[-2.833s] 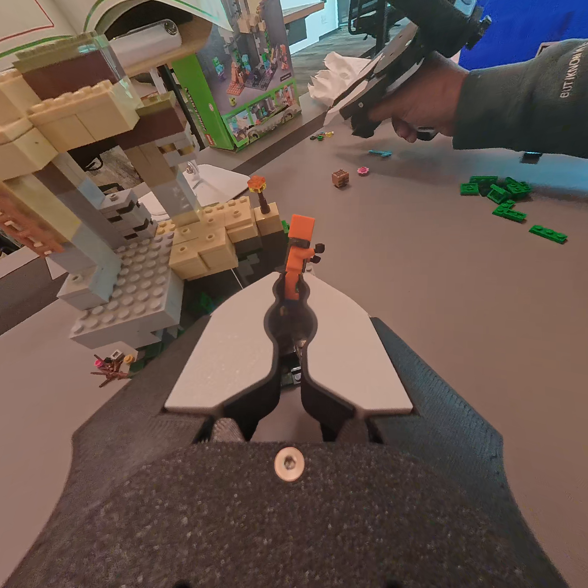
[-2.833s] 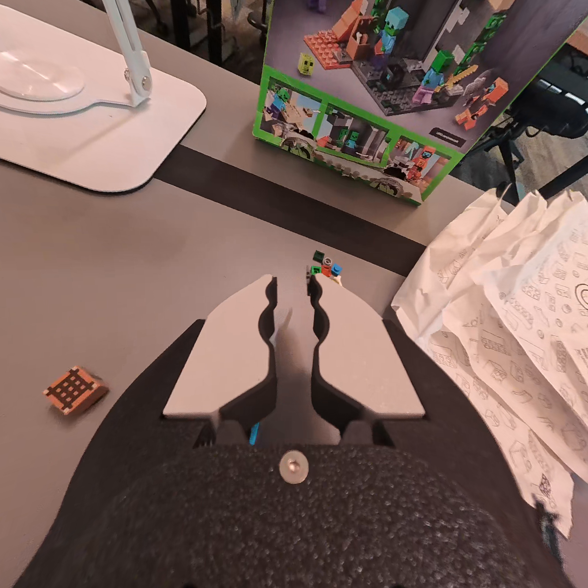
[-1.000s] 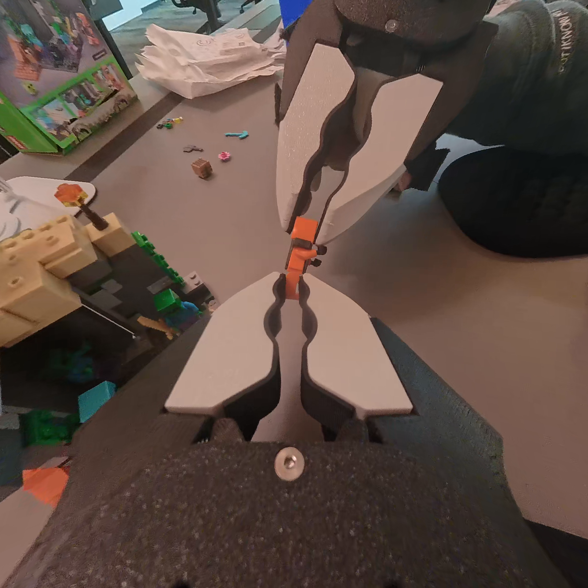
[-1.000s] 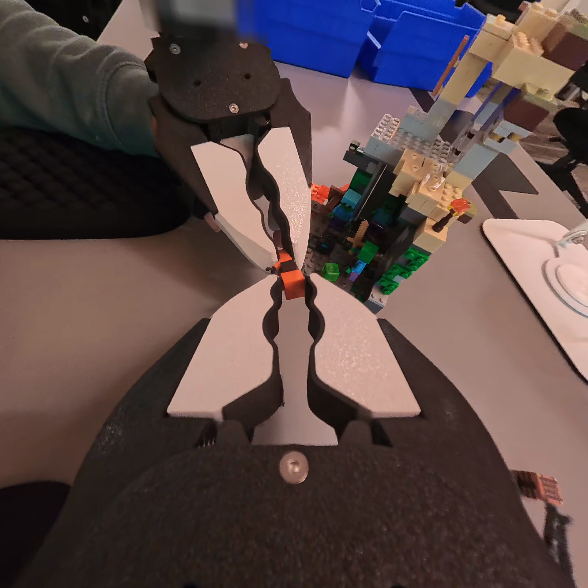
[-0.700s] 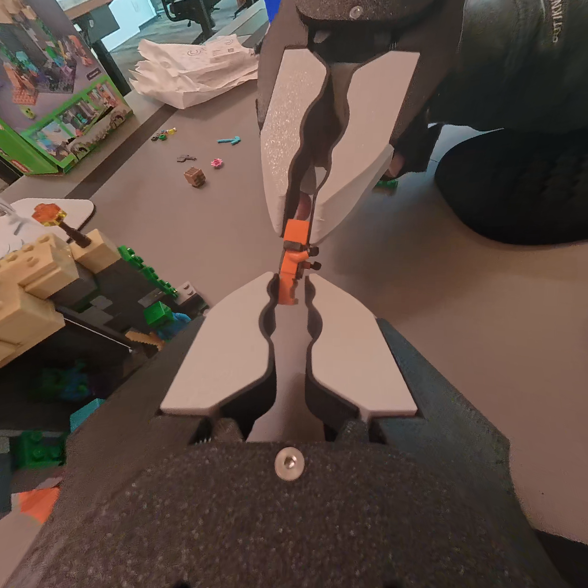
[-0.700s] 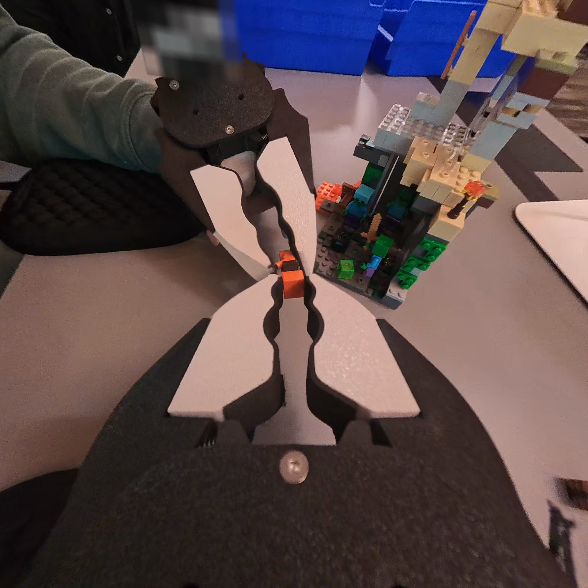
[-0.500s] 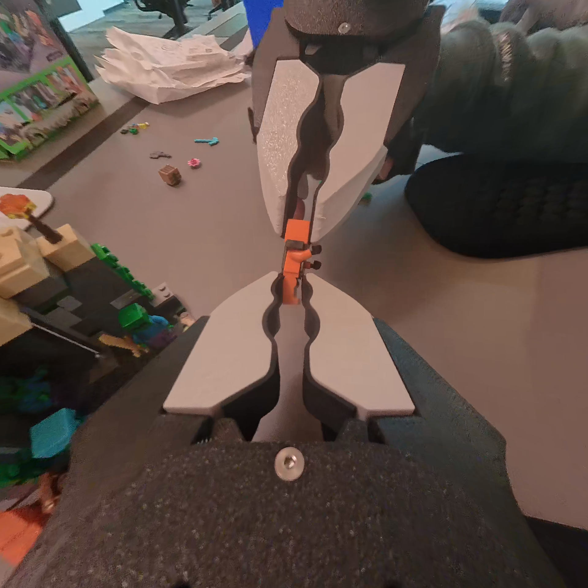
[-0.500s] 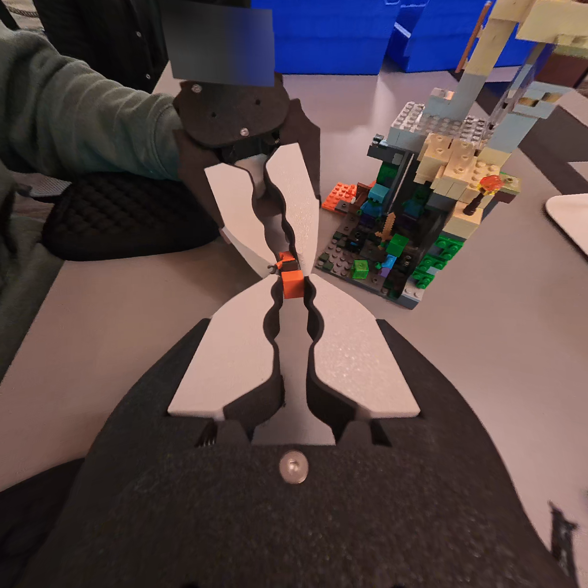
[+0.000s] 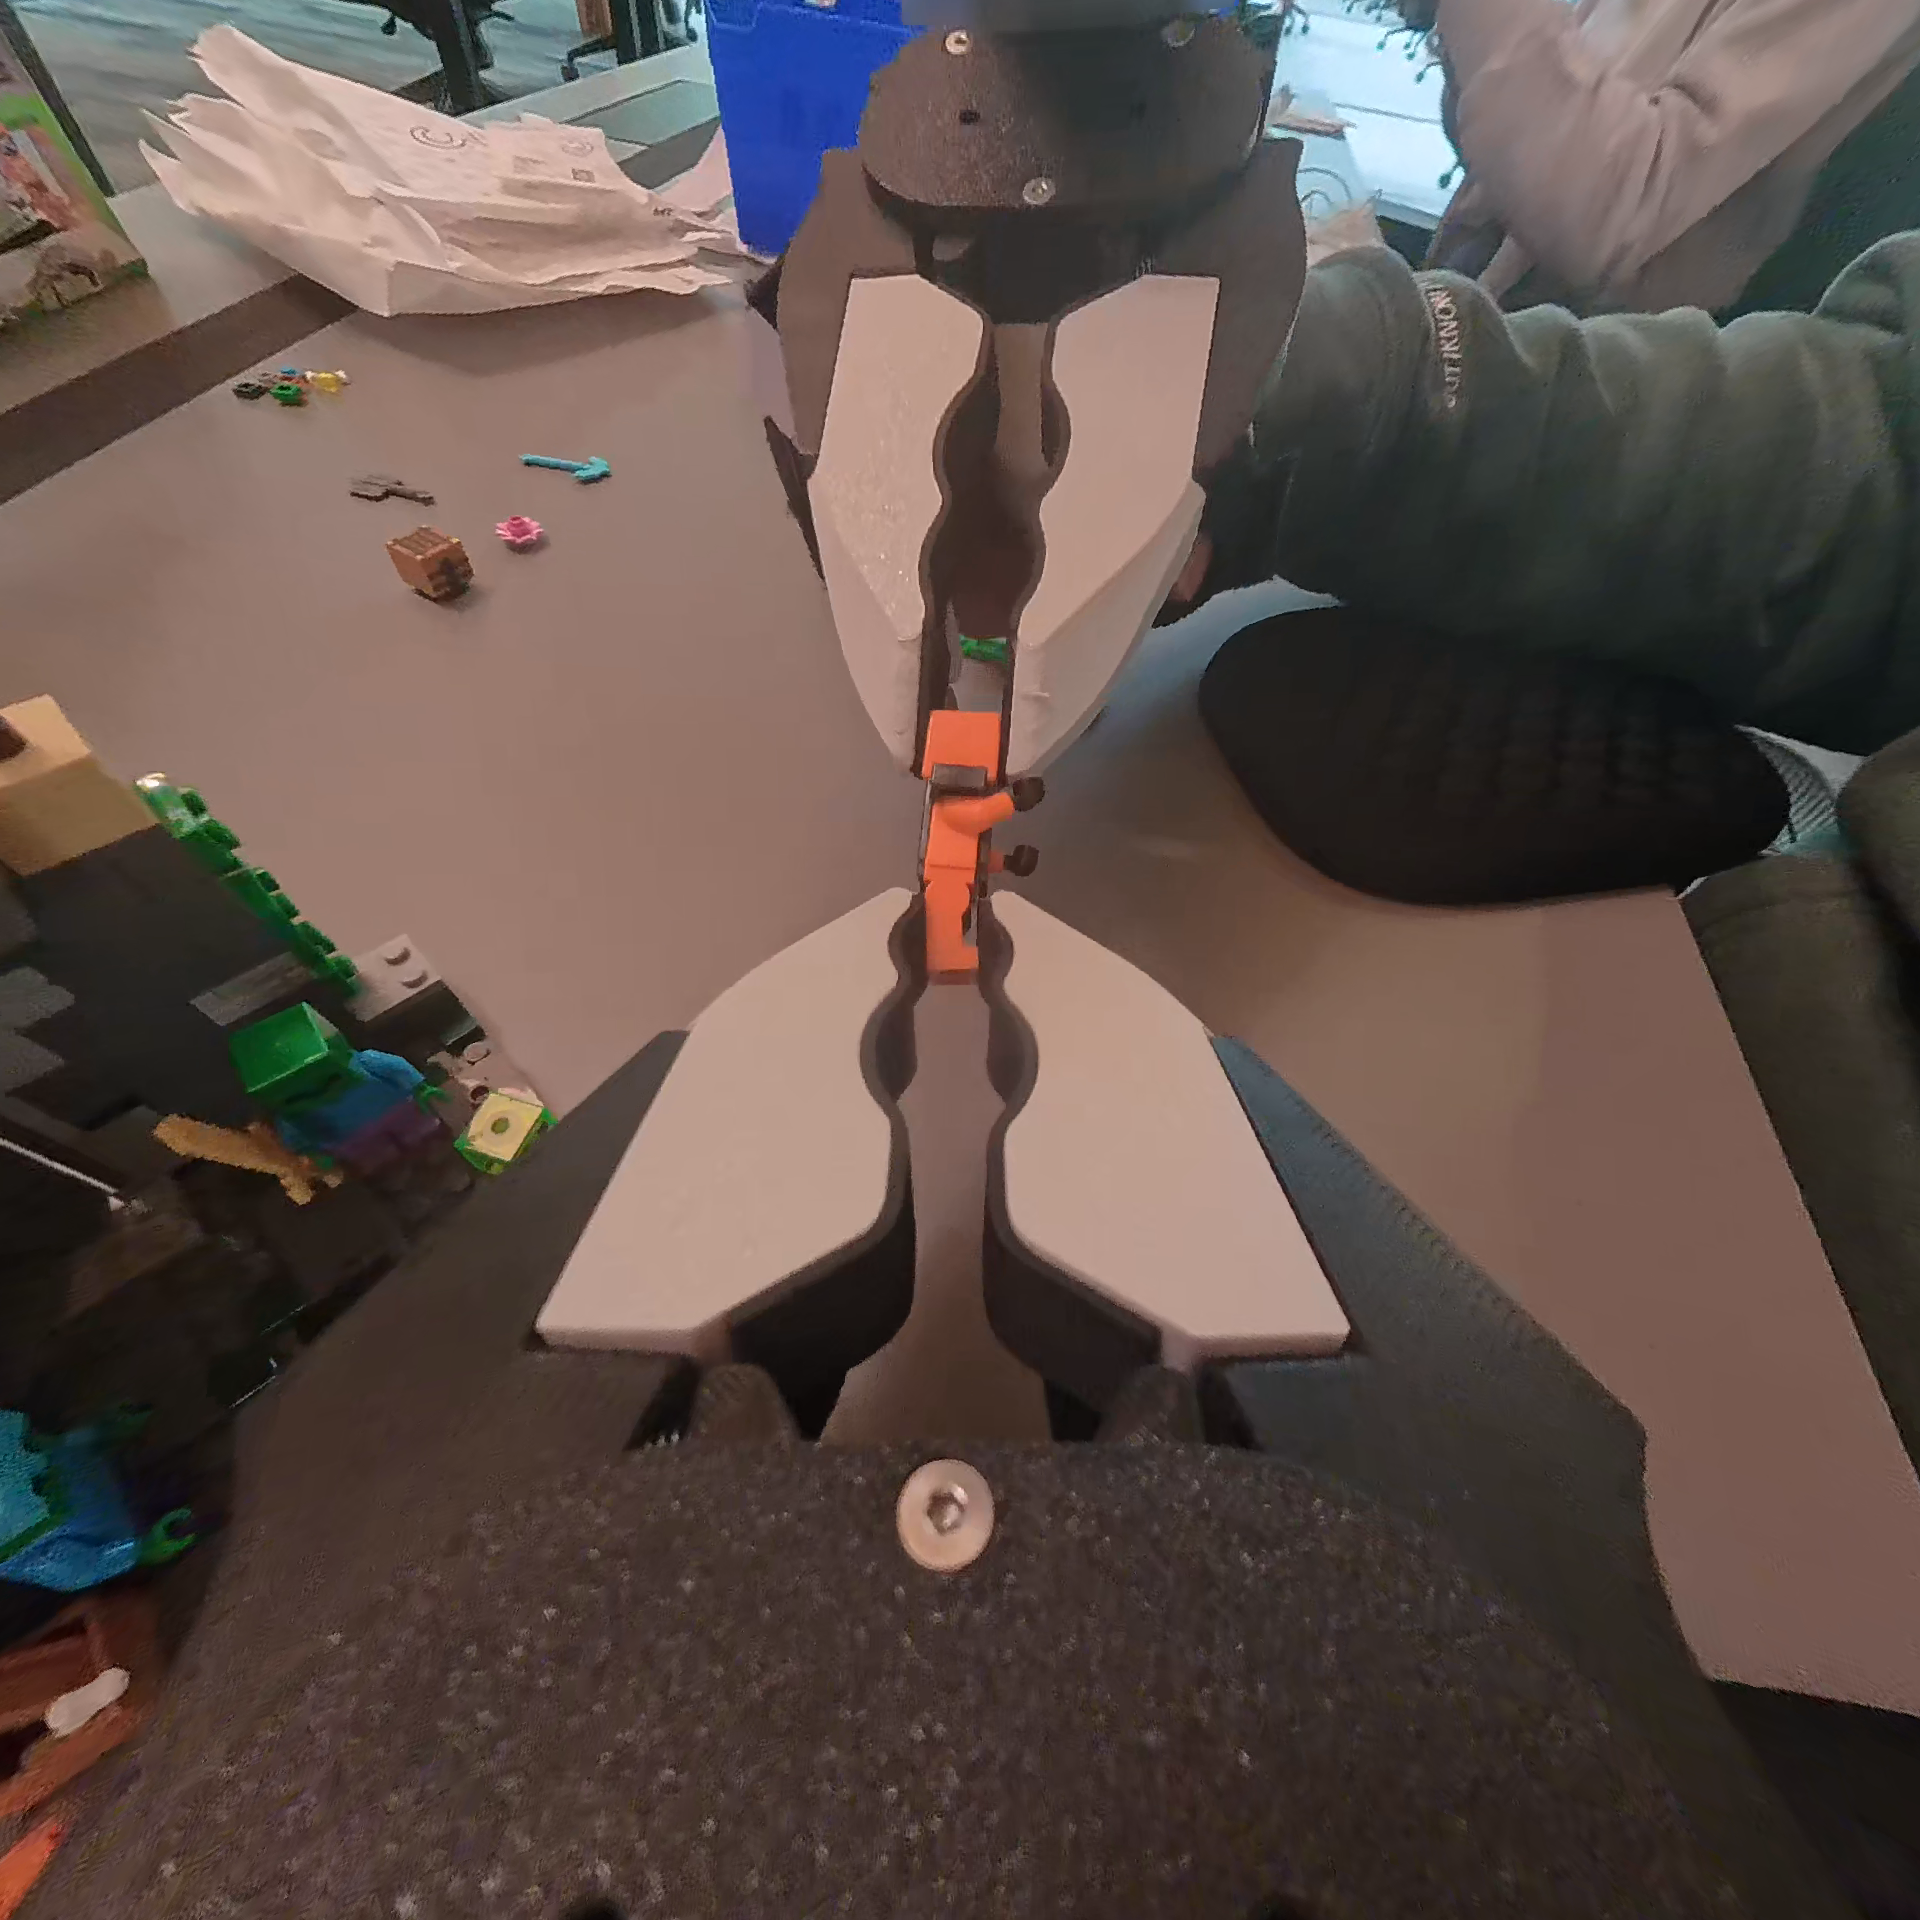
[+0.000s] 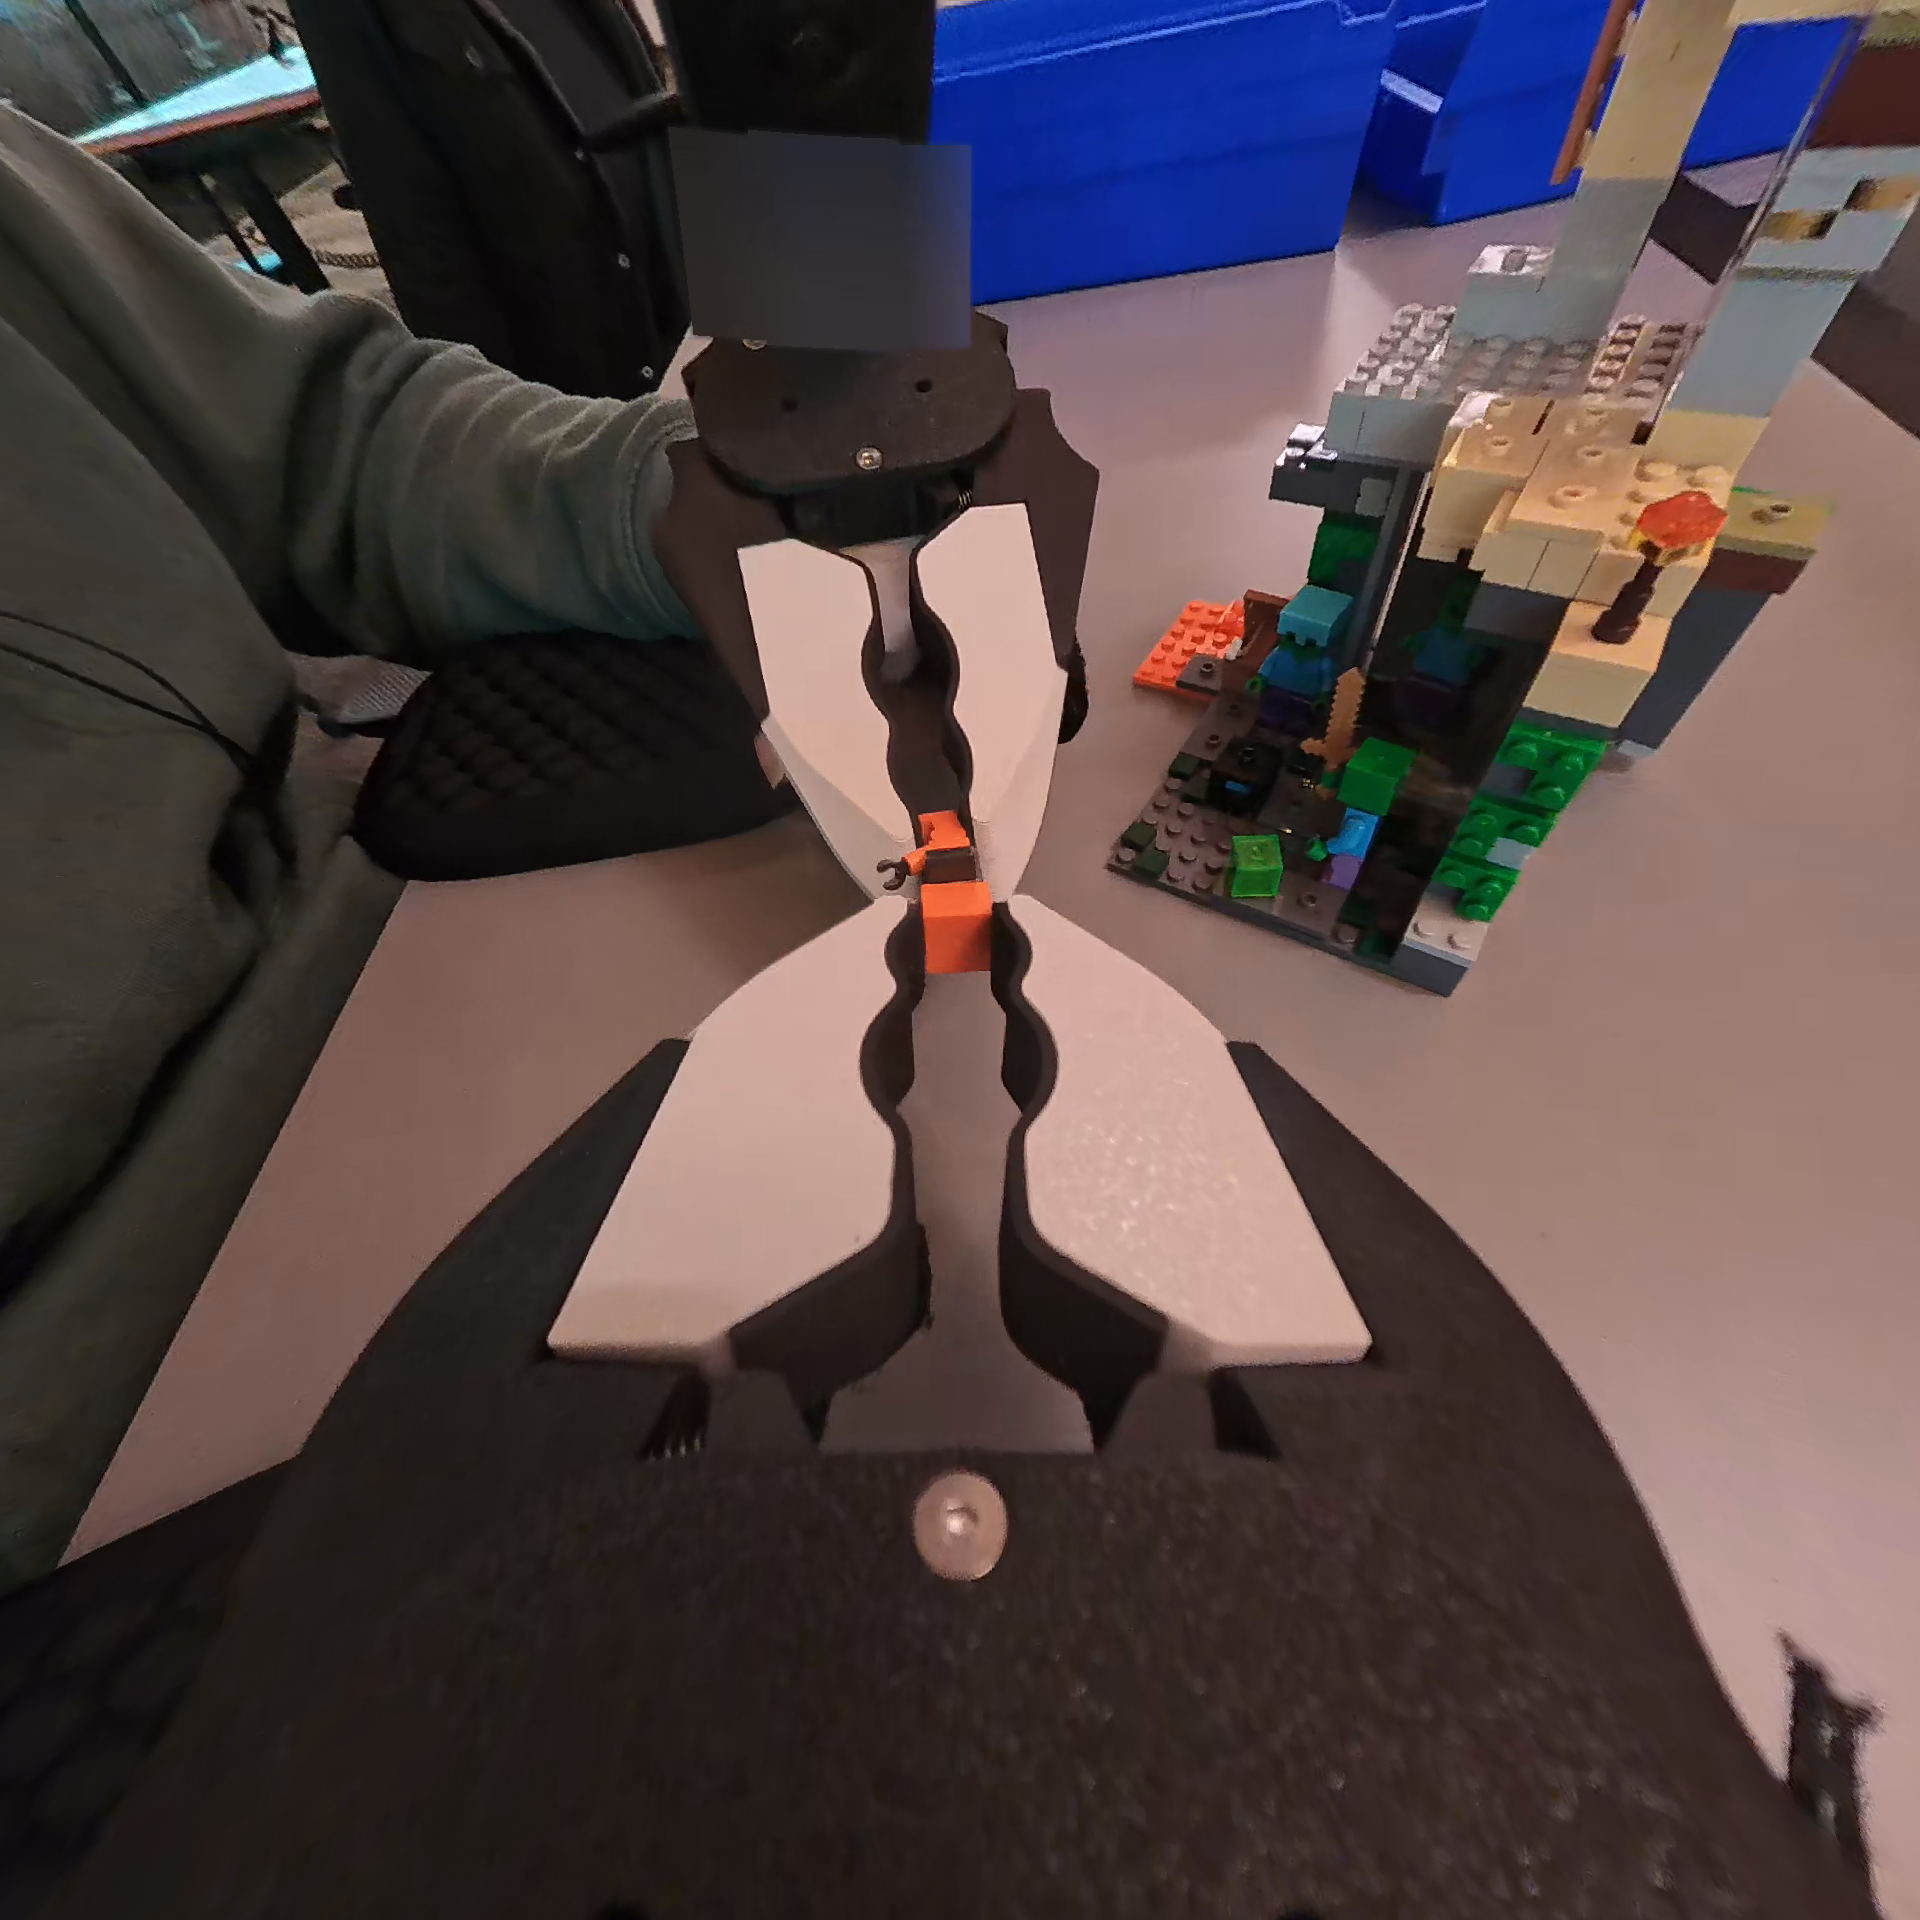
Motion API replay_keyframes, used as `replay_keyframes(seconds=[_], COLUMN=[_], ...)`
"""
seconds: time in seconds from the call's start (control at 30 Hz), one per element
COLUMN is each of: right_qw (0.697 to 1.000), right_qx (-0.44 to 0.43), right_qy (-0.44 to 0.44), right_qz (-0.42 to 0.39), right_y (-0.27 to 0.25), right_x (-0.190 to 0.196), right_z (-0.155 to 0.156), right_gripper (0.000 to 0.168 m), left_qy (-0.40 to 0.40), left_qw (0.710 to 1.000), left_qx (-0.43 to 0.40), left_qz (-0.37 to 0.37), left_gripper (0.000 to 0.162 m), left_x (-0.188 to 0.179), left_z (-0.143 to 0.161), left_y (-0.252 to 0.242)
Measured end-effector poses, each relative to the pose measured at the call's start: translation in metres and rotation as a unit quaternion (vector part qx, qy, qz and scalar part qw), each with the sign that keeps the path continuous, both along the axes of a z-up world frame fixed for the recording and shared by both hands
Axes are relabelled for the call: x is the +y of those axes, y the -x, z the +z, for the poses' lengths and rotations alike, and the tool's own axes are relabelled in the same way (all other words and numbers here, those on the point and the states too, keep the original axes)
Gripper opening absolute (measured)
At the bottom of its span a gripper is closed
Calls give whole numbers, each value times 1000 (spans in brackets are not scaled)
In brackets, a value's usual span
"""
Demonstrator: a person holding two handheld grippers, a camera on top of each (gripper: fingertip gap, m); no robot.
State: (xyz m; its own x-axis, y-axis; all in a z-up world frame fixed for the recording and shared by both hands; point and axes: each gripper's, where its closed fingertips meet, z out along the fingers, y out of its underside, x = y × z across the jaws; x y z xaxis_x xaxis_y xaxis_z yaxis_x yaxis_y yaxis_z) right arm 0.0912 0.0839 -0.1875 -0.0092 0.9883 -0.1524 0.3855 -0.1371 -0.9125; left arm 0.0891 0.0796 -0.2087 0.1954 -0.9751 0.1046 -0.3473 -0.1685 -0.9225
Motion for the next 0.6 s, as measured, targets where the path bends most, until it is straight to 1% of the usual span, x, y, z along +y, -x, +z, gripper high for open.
replay_keyframes(seconds=[0.3,0.33,0.4,0.43,0.5,0.6], right_qw=[1000,1000,1000,999,997,982], right_qx=[-5,-6,-16,-25,-51,-135], right_qy=[-2,-4,-14,-24,-41,-68], right_qz=[-1,-2,-9,-20,-46,-116], right_y=[0,0,-6,-13,-37,-91], right_x=[-1,0,6,13,34,88], right_z=[-2,-2,1,5,16,29], right_gripper=[12,12,12,12,12,12], left_qy=[-10,-15,-28,-36,-47,-46], left_qw=[1000,1000,1000,999,998,997], left_qx=[5,4,-4,-9,-16,-17], left_qz=[1,0,11,20,42,59], left_gripper=[8,10,23,26,25,18], left_x=[0,0,3,6,14,20], left_z=[-2,-1,3,6,10,10], left_y=[0,0,-1,1,4,8])
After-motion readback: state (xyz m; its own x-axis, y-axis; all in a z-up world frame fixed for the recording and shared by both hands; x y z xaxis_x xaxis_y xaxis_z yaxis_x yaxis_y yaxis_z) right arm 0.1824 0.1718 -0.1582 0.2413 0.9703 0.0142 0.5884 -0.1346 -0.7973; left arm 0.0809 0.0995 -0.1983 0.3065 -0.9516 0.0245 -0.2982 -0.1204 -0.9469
